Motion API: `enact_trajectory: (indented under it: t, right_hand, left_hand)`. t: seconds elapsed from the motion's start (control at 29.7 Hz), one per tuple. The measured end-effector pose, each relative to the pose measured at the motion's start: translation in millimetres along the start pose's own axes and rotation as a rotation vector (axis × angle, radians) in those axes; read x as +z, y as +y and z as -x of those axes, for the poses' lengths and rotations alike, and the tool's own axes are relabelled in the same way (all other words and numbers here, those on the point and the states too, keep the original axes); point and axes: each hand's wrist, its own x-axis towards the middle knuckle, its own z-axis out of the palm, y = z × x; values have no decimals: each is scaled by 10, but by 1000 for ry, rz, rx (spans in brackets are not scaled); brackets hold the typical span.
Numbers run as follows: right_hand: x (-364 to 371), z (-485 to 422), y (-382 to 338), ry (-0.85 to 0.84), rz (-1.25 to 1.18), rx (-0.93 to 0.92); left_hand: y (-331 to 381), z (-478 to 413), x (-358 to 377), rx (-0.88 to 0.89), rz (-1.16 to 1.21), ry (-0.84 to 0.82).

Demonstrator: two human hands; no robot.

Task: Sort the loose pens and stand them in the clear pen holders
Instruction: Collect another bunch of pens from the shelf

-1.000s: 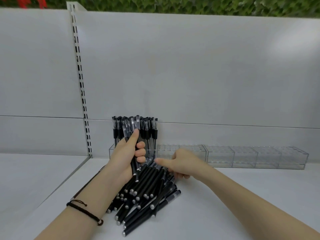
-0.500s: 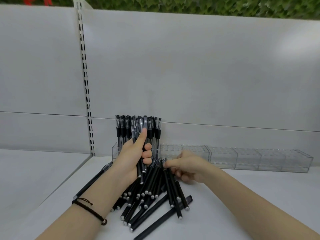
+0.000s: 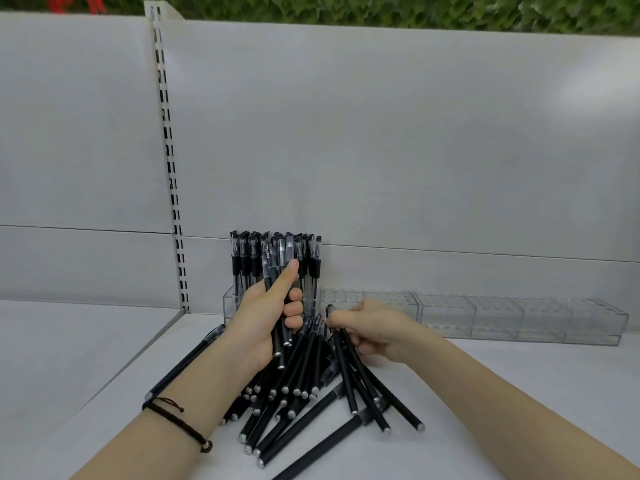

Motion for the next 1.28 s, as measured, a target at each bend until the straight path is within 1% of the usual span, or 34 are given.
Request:
enact_trajectory:
  t: [0.2,0.37,0.44,0.54,0.64,0.81,0.98,1.08,1.14,1.18,1.21,1.28]
  right_hand:
    - [-220,13,-58,-122,-325,-117]
    - [-315,35,-90,-125,-474,-221]
    - [-336,49,-124,-128,-536,-262]
    - [-334,80,-179,-140,-560,-325]
    - [-292,102,-195,-98,-437,-405]
    - [-240,136,-206,5,-351,-484]
    - [-199,202,-215,22,-249,-527]
    - [-178,252,-225,34,-204,-576]
    - [-222,270,-208,45,-162,-552]
    - [-259,279,-190,54,-75,-512]
    - [-303,286,-163,66,83,-459]
    - [-380,283,-87,92,492,-345]
  left_hand:
    - [16,44,11,-97,24,-41]
    - [-9,63,50,-130,16,-58]
    - [-18,79,74,-149,3,-107]
    - [-20,139,118,-189,-52,-248]
    - [-49,170,144,-202,-105,-336]
    - [-101,142,149,-157,-133,-332]
    - [-178,143,180,-155,-122,-369]
    - [-180,143,184,-122,-137,-323]
    - [-141,135,164,-92,-96,-272]
    - [-118,127,145,-73,-66,-244]
    - [-98,116,128,-56,-36,-213]
    - [-73,97,95,-37,16,-163]
